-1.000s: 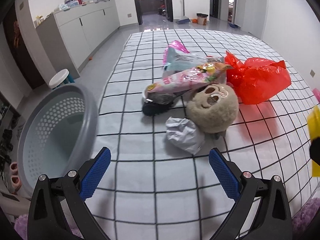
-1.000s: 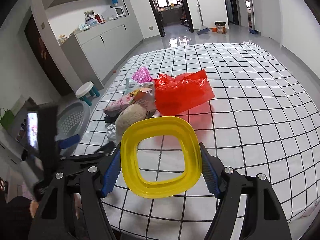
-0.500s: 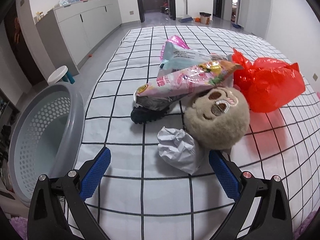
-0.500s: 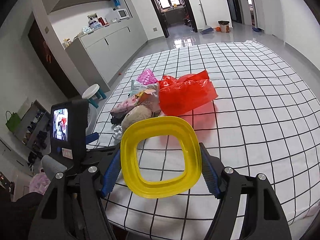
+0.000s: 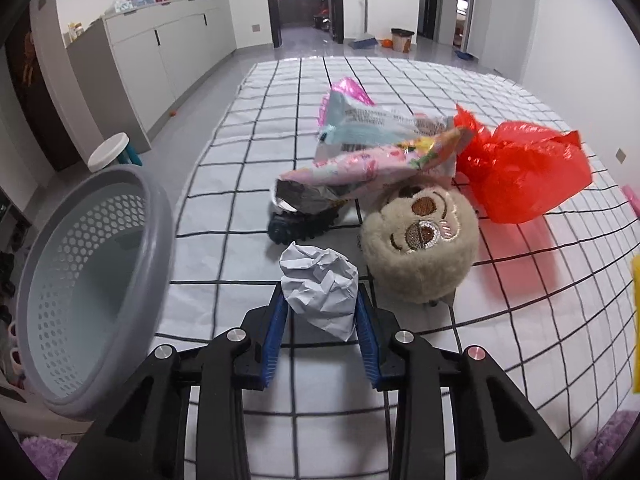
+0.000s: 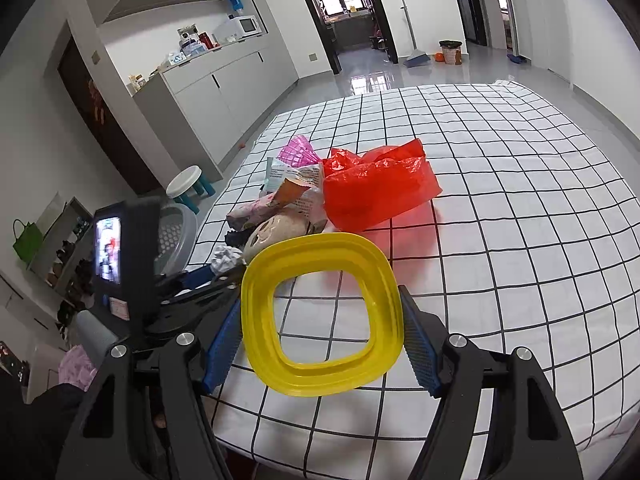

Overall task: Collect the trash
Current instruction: 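Carry ring and paper over the grey basket with both tools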

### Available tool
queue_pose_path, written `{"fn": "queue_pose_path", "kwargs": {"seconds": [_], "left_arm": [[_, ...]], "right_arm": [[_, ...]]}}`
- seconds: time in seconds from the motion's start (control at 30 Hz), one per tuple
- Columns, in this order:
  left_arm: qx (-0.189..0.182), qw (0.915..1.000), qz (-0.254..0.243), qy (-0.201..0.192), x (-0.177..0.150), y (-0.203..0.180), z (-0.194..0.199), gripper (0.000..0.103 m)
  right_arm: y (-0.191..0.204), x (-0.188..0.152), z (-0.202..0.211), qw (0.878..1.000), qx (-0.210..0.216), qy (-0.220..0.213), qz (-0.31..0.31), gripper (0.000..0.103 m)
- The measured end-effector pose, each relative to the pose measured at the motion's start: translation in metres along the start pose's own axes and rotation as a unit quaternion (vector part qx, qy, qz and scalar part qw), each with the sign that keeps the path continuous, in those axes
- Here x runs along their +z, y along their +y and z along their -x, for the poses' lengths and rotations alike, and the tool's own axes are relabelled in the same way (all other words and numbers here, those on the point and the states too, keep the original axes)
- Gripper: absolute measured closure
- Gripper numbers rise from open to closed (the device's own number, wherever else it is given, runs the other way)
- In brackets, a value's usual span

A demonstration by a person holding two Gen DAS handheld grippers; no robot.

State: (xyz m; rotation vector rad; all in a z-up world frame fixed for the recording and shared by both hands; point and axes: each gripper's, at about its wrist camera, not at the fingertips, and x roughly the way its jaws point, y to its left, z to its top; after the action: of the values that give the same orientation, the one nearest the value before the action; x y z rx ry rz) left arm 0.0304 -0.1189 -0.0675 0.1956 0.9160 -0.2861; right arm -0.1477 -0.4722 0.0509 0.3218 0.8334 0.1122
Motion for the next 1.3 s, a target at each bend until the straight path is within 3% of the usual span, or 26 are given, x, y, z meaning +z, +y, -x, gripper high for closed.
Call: {"fn": "queue_pose_path", "kwargs": {"seconds": [0.23, 0.43, 0.73, 1.3], "left_arm": [[0.007, 0.9996, 0.005, -0.029, 0.001, 0.019, 0.048, 0.070], [0.039, 0.9983, 0.008, -0.043, -0.001, 0.048, 0.085, 0.070], [0.067, 0.9945, 0.043, -0.068, -0.006, 0.109, 0.130, 0.070], [0.131, 0.9800, 0.120, -0.089, 0.000, 0.234, 0.159, 0.070]], "right_arm": [[0.008, -0.001, -0.003, 1.000, 0.001, 0.004, 0.008, 0.034], [0.035, 0.003, 0.003, 0.999, 0.015, 0.000, 0.036, 0.034], [0.113, 0.024, -0.003, 0.993, 0.059, 0.009, 0.106, 0.034], [0.274, 0.072, -0.030, 0.967, 0.163, 0.004, 0.196, 0.034]]}}
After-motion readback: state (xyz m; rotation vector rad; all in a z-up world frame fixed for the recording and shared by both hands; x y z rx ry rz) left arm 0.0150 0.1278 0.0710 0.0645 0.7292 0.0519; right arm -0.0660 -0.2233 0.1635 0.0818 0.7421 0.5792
